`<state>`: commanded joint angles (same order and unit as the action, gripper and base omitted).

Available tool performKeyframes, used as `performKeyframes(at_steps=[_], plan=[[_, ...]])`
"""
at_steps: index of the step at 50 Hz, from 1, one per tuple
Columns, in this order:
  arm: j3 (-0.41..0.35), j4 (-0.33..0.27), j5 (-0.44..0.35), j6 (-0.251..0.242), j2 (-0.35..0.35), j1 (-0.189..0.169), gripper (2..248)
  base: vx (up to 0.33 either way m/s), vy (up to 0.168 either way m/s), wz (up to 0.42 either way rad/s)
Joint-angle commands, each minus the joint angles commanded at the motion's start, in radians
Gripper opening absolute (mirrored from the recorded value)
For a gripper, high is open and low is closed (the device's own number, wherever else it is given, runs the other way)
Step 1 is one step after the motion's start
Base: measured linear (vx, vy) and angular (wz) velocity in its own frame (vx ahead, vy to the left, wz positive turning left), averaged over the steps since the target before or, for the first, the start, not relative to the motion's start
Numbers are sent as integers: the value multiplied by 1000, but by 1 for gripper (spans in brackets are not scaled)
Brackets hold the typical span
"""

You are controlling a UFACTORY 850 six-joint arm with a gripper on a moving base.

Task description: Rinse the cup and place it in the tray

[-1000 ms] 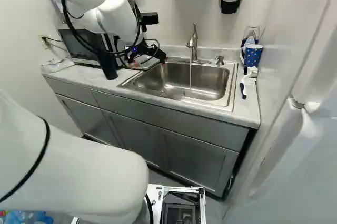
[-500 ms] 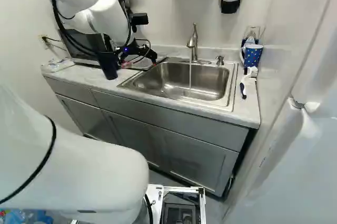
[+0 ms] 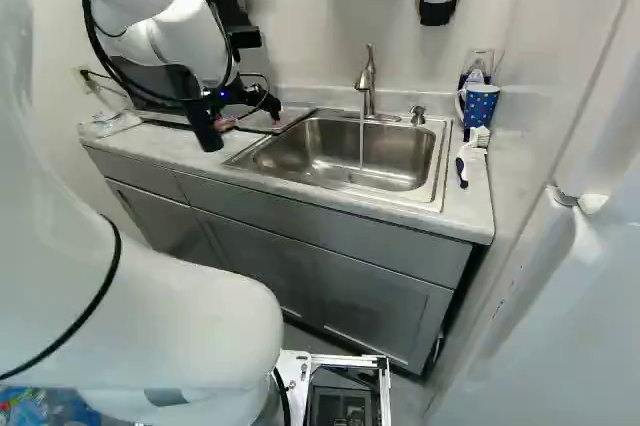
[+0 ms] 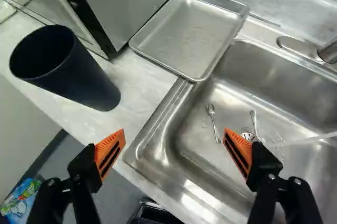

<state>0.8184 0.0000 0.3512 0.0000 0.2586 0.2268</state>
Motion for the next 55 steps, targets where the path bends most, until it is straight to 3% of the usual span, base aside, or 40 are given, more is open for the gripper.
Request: performKeyframes(at_steps=[55], plan=[[69, 0, 0, 0, -78, 202, 247, 0, 0, 0]])
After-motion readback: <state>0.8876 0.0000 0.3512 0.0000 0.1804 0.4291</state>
